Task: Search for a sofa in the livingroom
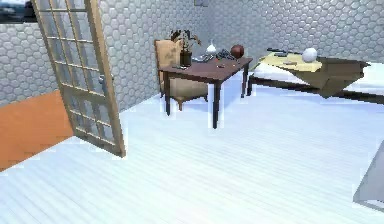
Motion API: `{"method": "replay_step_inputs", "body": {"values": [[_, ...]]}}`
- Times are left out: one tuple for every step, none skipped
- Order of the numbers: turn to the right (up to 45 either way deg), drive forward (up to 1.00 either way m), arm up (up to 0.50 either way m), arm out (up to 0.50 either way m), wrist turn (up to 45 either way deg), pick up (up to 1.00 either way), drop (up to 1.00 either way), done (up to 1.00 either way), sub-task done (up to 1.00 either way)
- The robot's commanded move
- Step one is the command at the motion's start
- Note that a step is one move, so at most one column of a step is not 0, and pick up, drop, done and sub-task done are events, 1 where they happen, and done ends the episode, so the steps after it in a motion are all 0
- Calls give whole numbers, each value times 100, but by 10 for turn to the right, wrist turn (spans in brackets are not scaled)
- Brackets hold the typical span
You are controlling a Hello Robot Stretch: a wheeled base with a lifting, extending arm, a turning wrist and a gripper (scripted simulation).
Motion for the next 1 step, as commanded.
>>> {"method": "replay_step_inputs", "body": {"values": [[300, 0, 0, 0, 0, 0, 0, 0, 0]]}}
